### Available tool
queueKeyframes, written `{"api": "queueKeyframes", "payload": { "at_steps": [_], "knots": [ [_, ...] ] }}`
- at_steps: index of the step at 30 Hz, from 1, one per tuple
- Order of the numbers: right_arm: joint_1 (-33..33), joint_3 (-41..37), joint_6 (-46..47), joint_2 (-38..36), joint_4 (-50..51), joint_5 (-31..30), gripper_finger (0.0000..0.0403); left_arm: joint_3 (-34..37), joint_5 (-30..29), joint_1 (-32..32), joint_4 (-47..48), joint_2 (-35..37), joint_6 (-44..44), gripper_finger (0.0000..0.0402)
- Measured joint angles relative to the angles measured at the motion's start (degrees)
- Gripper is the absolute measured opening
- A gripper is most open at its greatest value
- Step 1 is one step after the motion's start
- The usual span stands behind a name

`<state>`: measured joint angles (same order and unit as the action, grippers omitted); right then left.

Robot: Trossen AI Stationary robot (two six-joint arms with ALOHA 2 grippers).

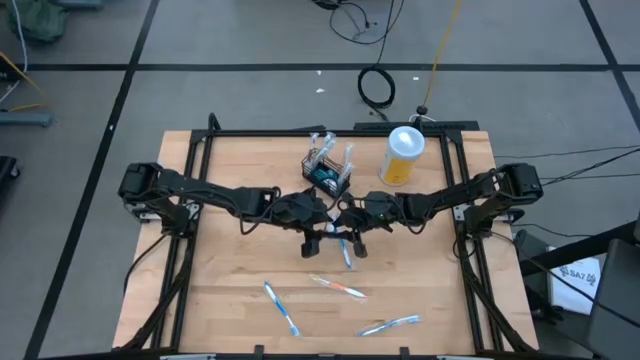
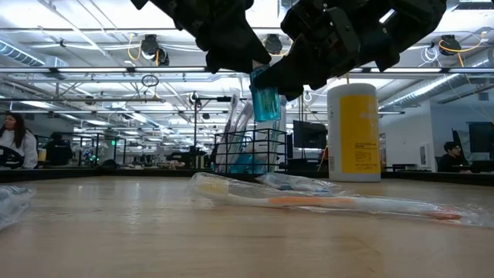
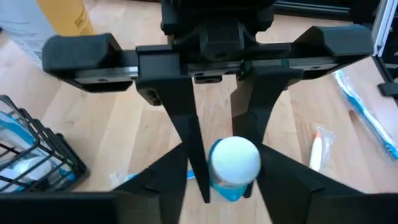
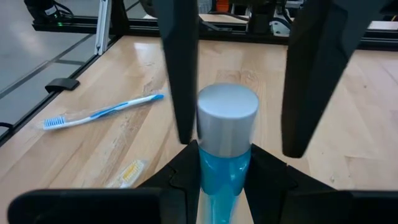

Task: Pick & Place toothbrushing station
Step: Put the blue mouthwash bottle into the black organizer

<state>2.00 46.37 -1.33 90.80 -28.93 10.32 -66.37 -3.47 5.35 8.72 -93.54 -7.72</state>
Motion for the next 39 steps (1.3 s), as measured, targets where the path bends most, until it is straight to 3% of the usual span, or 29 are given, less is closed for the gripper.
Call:
{"api": "queueKeyframes", "payload": {
  "at_steps": [5,10,17,22,30,35,39],
  "knots": [
    [-0.07,0.00,0.04,0.00,0.06,-0.33,0.0089,0.00,0.10,-0.12,0.01,0.00,-0.57,0.0124],
    [-0.02,0.00,-0.83,0.00,0.50,-1.60,0.0110,0.00,-0.26,-0.15,0.09,0.00,-1.01,0.0091],
    [0.39,0.00,-1.63,-0.02,1.65,-8.66,0.0188,0.00,-0.99,-0.22,0.16,0.00,-1.45,0.0104],
    [0.37,0.04,-0.99,-2.57,8.80,-8.81,0.0223,0.00,-3.61,-0.20,0.28,0.00,-1.23,0.0101],
    [0.35,0.00,6.13,-10.15,32.30,-10.33,0.0234,-0.02,-11.38,-2.63,0.33,1.01,1.37,0.0108],
    [0.37,-1.15,6.30,-10.98,33.16,-10.37,0.0229,-0.07,-18.54,-5.87,-1.59,1.90,4.23,0.0109],
    [0.13,-2.61,4.86,-10.95,33.14,-10.46,0.0230,-0.09,-18.83,-9.43,-3.73,1.60,5.55,0.0110]
  ]
}}
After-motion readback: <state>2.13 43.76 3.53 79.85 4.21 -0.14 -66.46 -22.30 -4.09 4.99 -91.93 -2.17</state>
